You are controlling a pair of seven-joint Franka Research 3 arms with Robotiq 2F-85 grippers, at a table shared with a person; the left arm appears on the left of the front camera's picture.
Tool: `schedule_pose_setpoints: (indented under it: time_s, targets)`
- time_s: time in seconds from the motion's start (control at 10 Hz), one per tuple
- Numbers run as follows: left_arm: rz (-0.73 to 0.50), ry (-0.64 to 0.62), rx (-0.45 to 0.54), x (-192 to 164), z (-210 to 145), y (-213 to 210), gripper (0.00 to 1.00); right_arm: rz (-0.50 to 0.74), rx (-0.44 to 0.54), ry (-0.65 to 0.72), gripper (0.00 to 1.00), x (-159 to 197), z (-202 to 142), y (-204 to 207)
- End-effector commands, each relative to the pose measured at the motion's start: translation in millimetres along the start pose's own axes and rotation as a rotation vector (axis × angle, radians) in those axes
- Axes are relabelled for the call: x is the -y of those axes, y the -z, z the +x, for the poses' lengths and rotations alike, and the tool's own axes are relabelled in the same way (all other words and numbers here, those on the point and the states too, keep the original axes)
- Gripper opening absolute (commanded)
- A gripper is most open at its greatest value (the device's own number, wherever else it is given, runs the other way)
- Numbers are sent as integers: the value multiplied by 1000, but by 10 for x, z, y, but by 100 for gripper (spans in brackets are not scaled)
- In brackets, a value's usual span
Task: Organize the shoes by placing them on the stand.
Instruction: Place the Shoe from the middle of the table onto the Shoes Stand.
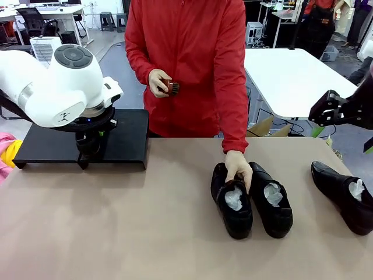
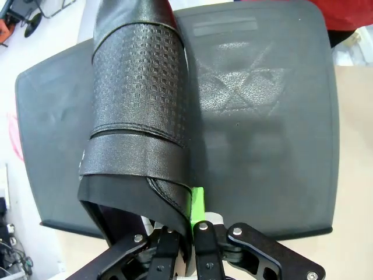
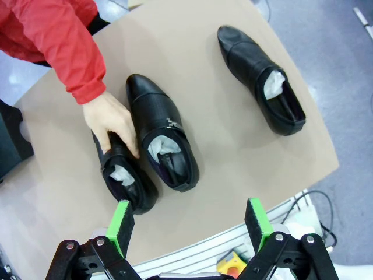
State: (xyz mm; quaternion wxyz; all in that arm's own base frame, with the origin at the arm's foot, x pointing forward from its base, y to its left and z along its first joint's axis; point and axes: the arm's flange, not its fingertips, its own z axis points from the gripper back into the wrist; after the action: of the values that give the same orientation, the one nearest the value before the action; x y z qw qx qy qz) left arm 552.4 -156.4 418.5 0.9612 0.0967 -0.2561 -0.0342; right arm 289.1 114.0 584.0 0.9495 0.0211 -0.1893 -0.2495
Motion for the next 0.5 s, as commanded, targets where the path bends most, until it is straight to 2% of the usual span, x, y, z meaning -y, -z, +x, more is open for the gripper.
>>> schedule_pose_setpoints:
  time_s: [0.0, 0.2, 0.4]
  targets:
    - [27, -21, 32, 43, 52, 39, 0, 2, 1, -19, 100, -1, 12, -18]
    - [34, -19, 28, 37, 53, 44, 0, 2, 1, -19, 100, -1, 12, -18]
    - [41, -21, 21, 41, 55, 60, 38, 2, 1, -19, 100, -1, 12, -18]
